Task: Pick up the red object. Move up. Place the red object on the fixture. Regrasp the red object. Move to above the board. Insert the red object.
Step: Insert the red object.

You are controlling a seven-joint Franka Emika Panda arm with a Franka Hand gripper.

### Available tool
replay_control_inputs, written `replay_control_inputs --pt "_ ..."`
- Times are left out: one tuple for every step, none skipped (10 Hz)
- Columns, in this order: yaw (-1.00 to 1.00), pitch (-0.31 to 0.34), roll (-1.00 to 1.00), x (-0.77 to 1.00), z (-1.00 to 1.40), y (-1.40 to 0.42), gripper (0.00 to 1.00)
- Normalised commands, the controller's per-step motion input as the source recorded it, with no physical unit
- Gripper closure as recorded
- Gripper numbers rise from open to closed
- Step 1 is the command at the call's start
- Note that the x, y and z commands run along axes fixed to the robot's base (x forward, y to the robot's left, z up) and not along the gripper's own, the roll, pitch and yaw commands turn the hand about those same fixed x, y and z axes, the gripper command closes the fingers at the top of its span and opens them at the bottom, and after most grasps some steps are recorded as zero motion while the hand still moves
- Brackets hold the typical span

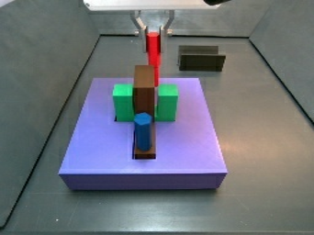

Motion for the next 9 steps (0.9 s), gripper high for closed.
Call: replay_control_inputs --pt "0.0 0.289 0.09 0.0 0.05 0.05 1.0" --pt "0.0 0.399 0.07 0.0 0.31 0.0 1.0" --pt "0.0 0.4 0.04 0.06 0.27 0.0 1.0" --pt "0.0 0.28 0.04 0.06 0.14 0.0 1.0" --pt "0.0 0.114 0.05 0.01 0.0 -0.04 1.0" --pt "0.0 0.076 0.07 0.0 -0.08 -0.05 1.0" --pt "0.0 0.06 0.08 0.0 -0.11 -0.05 1.0" --pt "0.0 0.04 0.02 -0.11 -0.09 -0.02 1.0" --pt "0.02 0.0 0.01 -0.07 -0.11 -0.02 1.0"
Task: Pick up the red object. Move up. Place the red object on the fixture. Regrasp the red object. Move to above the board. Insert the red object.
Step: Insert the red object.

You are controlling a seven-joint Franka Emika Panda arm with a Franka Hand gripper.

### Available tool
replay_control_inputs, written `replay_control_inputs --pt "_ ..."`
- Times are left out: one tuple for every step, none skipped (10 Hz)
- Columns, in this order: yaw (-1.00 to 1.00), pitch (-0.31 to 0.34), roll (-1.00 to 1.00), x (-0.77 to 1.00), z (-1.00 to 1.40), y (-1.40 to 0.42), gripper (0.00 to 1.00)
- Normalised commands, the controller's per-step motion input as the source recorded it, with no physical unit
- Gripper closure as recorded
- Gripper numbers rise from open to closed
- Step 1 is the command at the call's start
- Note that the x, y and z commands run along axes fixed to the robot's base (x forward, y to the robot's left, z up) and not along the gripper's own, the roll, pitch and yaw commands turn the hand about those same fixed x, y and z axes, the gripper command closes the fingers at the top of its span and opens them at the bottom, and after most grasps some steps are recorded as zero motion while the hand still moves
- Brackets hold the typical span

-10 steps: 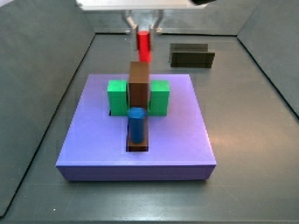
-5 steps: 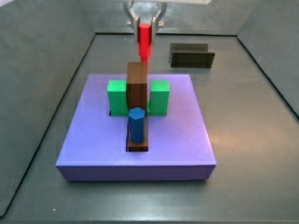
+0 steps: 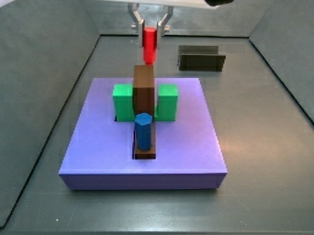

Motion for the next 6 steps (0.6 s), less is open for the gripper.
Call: replay_control_inputs --pt "0.0 0.0 0.01 -0.03 -0.11 0.0 1.0" --pt "0.0 0.0 0.0 -0.08 -0.08 0.0 1.0" --pt "0.02 0.0 0.0 0.0 -0.07 -0.01 1.0" --pt "0.04 -0.02 0.0 0.0 -0.25 -0.05 1.0" --pt "0.02 -0.024 0.0 0.0 -0.25 -0.06 1.0" --pt "0.03 -0.041 0.0 0.0 -0.27 -0.07 1.0"
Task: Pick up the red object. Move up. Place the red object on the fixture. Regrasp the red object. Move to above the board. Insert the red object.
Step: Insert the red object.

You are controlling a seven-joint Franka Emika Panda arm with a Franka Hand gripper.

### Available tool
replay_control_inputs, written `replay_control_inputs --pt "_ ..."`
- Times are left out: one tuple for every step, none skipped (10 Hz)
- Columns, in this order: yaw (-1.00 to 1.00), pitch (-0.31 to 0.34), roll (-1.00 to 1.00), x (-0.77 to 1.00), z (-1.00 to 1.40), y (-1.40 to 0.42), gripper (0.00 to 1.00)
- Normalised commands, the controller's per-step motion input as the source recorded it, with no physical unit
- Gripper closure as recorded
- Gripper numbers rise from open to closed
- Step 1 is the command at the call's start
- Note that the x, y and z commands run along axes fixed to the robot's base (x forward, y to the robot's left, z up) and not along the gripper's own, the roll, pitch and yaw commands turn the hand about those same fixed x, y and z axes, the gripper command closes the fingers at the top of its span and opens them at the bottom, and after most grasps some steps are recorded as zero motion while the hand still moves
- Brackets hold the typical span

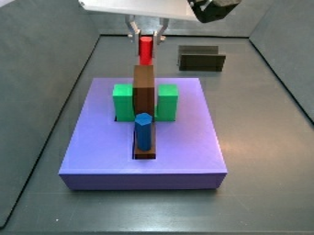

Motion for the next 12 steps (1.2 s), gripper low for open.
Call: replay_control_inputs --pt "0.13 0.0 0.0 0.13 -0.15 0.06 1.0" --pt "0.17 0.06 0.14 0.0 0.0 0.15 1.0" --pt "0.2 0.08 0.2 0.0 0.0 0.14 1.0" --pt "0.21 0.07 0.21 -0.01 0.0 0.14 1.0" --pt "0.2 0.0 0.18 -0.09 -0.02 0.0 1.0" --pt "0.16 -0.037 0.14 -0.22 -0.19 -0.08 1.0" --pt "0.16 -0.067 0.14 -0.18 -0.25 -0.17 1.0" --pt "0.16 -0.069 0.14 -0.12 -0.24 -0.12 1.0" --pt "0.19 -0.066 0.14 0.0 -0.25 -0.04 1.0" --pt "0.26 -0.051 0.15 0.07 -0.2 0.0 1.0" --pt "0.31 0.0 0.18 0.17 -0.08 0.01 1.0" --pt "0.33 -0.079 0.14 0.01 -0.31 0.0 1.0"
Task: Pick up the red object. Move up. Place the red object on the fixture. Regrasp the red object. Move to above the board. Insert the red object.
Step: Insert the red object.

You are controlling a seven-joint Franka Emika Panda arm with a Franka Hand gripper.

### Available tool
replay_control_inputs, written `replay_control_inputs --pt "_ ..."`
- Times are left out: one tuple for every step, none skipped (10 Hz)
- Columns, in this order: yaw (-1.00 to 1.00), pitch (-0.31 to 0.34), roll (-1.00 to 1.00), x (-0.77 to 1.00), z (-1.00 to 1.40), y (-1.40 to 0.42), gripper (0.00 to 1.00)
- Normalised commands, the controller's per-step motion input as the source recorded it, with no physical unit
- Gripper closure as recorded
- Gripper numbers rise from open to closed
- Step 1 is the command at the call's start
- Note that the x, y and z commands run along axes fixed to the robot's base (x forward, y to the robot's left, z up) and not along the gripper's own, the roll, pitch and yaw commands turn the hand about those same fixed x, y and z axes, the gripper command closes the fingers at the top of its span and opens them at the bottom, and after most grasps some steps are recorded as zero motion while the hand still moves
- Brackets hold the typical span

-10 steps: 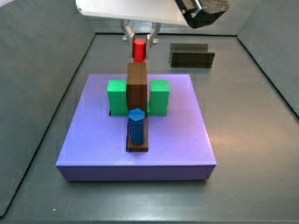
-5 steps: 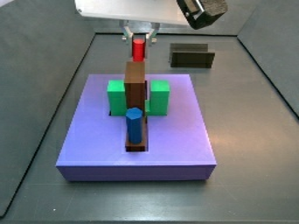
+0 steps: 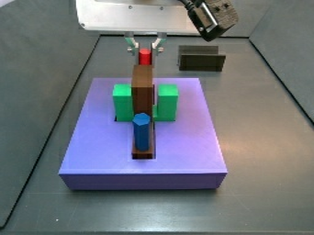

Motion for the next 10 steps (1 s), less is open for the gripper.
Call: replay_control_inputs --pt "0.35 -0.147 0.16 0.0 -0.45 0.0 1.0" --pt "0.36 -0.111 0.18 0.04 -0.43 0.0 1.0" --pt "0.47 -0.041 0.19 0.31 -0.27 -0.05 1.0" --pt "0.54 0.0 0.15 0.43 -0.05 -0.05 1.0" --pt "0.51 -0.006 0.14 0.27 -0.14 -0.03 1.0" --pt "0.3 -0.064 0.12 0.0 -0.3 -0.03 1.0" --pt "0.24 -0.099 0.16 -0.12 -0.38 -0.02 1.0" --pt "0.22 -0.144 0.2 -0.24 -0.58 -0.02 1.0" --pt "0.19 -0.167 0.2 -0.18 -0.65 -0.05 1.0" --pt "0.0 0.0 0.0 -0.03 0.0 0.0 1.0"
